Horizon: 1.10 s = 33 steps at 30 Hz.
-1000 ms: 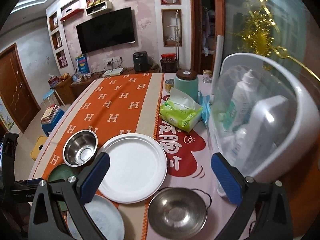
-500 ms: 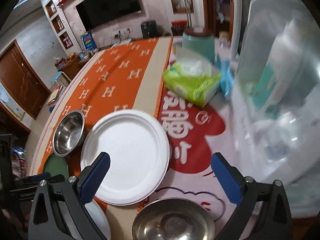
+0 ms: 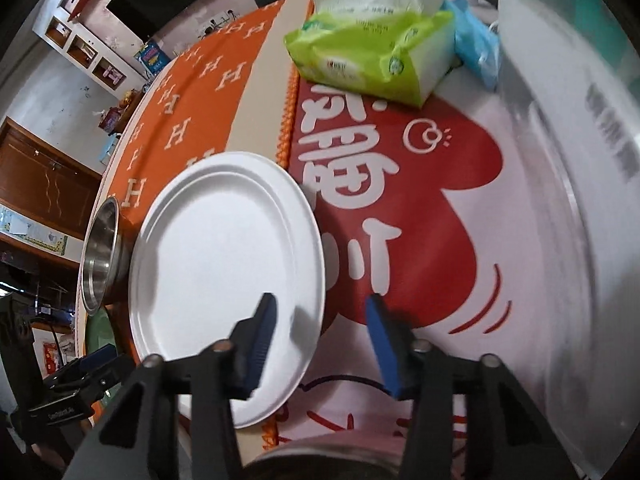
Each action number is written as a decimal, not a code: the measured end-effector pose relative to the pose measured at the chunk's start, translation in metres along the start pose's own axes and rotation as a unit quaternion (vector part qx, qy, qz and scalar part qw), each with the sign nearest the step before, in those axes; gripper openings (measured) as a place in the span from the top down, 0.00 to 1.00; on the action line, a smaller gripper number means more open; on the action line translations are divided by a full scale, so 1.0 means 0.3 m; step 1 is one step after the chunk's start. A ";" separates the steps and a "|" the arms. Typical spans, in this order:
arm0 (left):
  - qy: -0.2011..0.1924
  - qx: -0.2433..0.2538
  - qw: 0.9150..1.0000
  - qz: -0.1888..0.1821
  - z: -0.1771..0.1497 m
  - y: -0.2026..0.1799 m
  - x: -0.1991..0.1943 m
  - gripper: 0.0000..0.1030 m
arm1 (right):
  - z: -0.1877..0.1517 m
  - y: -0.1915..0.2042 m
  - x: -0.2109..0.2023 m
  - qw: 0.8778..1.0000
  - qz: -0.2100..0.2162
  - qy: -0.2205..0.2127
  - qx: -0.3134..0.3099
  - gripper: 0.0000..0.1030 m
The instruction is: Organize plates and bowls
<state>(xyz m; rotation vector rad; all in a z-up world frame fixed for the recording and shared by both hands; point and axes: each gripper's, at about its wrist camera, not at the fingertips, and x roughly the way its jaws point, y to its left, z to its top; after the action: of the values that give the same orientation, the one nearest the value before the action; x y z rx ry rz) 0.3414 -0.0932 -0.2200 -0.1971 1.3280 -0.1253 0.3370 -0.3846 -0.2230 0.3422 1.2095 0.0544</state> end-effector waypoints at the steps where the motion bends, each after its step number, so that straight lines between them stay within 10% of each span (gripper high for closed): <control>1: -0.002 0.004 1.000 0.007 0.003 -0.003 0.007 0.10 | 0.002 -0.004 0.008 1.000 0.001 0.001 0.001 0.63; 15: -0.033 -0.014 0.998 0.051 0.016 0.024 0.002 0.40 | 0.009 -0.010 0.055 0.999 0.039 0.002 0.004 0.82; 33: -0.001 0.007 1.000 -0.009 -0.014 -0.028 0.040 0.45 | -0.002 -0.011 0.028 0.999 0.049 -0.004 0.009 0.83</control>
<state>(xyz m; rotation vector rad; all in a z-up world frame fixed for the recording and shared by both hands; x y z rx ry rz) 0.3403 -0.1040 -0.2305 -0.1967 1.3226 -0.1488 0.3391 -0.3859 -0.2318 0.4178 1.1857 0.1267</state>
